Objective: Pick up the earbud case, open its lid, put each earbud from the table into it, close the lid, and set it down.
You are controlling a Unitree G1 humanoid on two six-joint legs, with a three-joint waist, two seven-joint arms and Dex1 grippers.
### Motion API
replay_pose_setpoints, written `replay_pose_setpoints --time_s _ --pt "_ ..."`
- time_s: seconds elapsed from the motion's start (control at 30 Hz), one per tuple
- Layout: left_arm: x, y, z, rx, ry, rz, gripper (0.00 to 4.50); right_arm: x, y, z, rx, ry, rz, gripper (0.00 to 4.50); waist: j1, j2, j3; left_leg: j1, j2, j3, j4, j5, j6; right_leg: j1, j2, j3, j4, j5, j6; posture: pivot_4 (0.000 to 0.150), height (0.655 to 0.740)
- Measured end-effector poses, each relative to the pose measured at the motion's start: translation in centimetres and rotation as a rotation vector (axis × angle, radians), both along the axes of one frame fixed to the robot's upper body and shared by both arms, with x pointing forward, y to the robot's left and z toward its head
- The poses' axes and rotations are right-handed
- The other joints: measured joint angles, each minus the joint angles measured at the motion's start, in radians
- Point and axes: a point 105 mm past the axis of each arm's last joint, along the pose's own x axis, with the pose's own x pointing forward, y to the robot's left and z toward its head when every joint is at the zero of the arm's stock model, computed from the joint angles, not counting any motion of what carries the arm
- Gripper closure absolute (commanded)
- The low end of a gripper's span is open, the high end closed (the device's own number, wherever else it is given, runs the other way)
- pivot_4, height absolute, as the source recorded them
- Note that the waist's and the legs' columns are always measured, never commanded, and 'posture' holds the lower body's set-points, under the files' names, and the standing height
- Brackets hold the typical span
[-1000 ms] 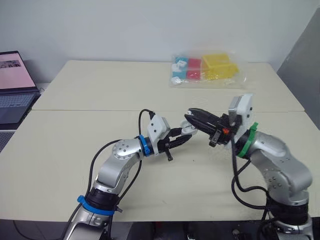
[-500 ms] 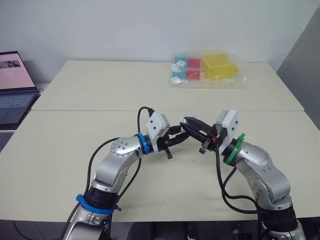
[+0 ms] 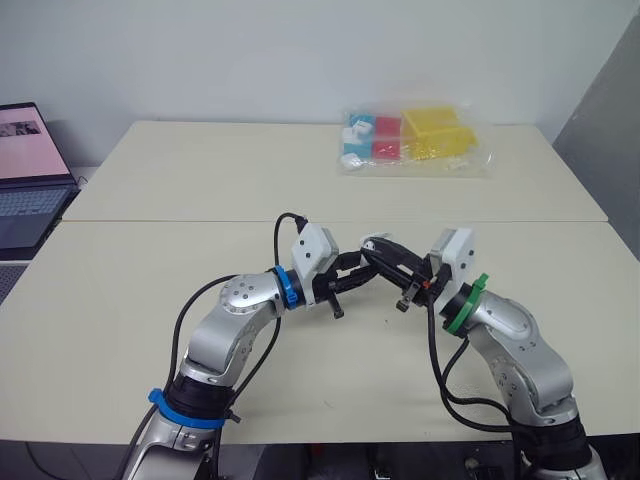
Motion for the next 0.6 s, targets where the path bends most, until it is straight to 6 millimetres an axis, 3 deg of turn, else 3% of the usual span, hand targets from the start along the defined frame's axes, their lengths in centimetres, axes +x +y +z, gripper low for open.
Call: replay_pose_setpoints --time_s 0.03,0.3,0.6 --pt "0.0 0.0 0.0 -0.001 0.000 -0.001 3.70 0.0 0.0 0.0 0.002 0.000 0.000 4.07 0.000 0.000 0.000 0.000 0.000 0.000 0.000 0.000 0.000 0.000 0.000 0.000 0.000 0.000 0.000 0.150 0.7400" --pt "0.2 0.1 0.0 -0.003 0.002 0.020 3.70 -0.6 0.5 -0.2 -0.013 0.000 0.042 1.25 0.000 0.000 0.000 0.000 0.000 0.000 0.000 0.000 0.000 0.000 0.000 0.000 0.000 0.000 0.000 0.150 0.7400" --pt "0.0 0.1 0.1 -0.014 0.001 0.014 3.70 -0.8 -1.0 0.6 -0.073 -0.025 0.018 1.21 0.001 0.000 0.000 0.000 0.000 0.000 0.000 0.000 0.000 0.000 0.000 0.000 0.000 0.000 0.000 0.150 0.7400"
